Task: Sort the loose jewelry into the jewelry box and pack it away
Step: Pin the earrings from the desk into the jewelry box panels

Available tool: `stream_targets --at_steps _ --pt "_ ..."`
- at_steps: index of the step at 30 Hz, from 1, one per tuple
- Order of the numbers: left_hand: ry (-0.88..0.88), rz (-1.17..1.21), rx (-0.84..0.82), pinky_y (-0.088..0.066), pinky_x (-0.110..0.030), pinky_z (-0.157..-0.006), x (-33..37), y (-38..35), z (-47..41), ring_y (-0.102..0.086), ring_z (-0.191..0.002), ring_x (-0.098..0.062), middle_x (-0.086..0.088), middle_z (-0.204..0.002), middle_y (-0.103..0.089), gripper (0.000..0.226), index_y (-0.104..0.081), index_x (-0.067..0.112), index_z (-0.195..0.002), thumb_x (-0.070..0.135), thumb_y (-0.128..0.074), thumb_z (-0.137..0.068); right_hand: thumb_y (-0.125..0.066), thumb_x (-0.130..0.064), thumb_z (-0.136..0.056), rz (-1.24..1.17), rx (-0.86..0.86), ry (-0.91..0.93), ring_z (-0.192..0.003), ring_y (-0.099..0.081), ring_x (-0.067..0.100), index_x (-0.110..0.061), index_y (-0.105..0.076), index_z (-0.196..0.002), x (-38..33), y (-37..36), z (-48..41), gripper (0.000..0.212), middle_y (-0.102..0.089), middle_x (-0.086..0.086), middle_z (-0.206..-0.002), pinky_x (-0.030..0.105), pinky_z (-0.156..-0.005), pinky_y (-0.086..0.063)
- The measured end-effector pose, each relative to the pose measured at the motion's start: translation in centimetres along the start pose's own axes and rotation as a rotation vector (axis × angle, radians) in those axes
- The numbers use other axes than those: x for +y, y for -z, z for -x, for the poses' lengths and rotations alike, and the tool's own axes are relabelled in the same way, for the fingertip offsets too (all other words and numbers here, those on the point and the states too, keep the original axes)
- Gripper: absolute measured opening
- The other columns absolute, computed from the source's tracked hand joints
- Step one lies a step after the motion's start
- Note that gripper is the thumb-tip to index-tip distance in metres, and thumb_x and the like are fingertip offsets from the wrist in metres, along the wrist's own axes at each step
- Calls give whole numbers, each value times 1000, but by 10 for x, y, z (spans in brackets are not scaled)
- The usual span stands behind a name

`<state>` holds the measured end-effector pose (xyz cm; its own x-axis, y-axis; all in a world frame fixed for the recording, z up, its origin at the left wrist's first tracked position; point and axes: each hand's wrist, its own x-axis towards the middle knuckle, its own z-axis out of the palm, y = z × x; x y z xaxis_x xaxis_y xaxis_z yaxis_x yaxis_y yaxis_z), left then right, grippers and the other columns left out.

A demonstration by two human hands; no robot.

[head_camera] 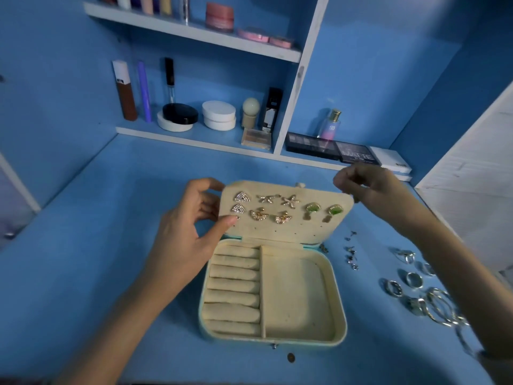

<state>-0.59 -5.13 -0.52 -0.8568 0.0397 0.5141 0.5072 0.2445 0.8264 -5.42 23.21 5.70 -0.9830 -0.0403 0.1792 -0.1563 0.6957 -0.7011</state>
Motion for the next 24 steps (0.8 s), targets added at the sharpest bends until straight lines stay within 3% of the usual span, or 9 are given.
stream_targets --at_steps 2,4,5,7,11,16,24 --pt "-27 -40 -8 -50 -13 -81 2 2 5 -65 -90 1 24 -100 -64 37 -45 56 -101 38 -68 -77 -59 -15 -91 -77 -121 25 -66 -55 2 -15 -64 -83 -22 -2 1 9 -62 0 -77 20 -65 -44" --pt "-52 -97 -8 -46 -6 -81 1 3 11 -63 -90 6 32 -99 -60 33 -45 48 -97 38 -69 -77 -60 -15 -89 -146 -260 55 -70 -55 9 -13 -65 -86 -42 -9 2 7 -62 5 -78 29 -68 -43" --pt "-65 -124 -5 -43 -3 -80 1 3 14 -62 -89 9 33 -98 -59 34 -44 45 -95 34 -70 -77 -60 -13 -89 -183 -331 74 -70 -55 10 -12 -65 -85 -51 -15 3 6 -62 5 -77 27 -67 -43" --pt "-93 -154 -3 -40 0 -79 0 2 17 -60 -89 13 29 -100 -58 31 -45 36 -98 28 -68 -79 -60 -9 -88 -217 -464 108 -67 -54 7 -11 -65 -85 -65 -29 6 6 -62 0 -73 22 -63 -43" --pt "-135 -170 -2 -39 -1 -83 -5 4 24 -58 -94 15 16 -104 -59 24 -46 30 -100 29 -62 -82 -61 -9 -88 -213 -662 114 -67 -55 6 -12 -65 -87 -80 -55 8 5 -63 -7 -71 23 -63 -44" --pt "-162 -208 12 -42 -4 -87 -9 4 29 -58 -97 12 13 -99 -60 37 -46 27 -101 7 -67 -77 -62 -10 -88 -183 -749 108 -65 -55 11 -8 -67 -88 -87 -68 7 6 -62 -2 -70 22 -63 -46" --pt "-168 -191 -2 -43 -6 -89 -9 5 29 -58 -98 8 10 -103 -58 37 -45 25 -102 7 -67 -79 -64 -12 -87 -168 -751 89 -66 -53 17 -8 -69 -88 -87 -72 7 7 -62 5 -72 21 -63 -45"
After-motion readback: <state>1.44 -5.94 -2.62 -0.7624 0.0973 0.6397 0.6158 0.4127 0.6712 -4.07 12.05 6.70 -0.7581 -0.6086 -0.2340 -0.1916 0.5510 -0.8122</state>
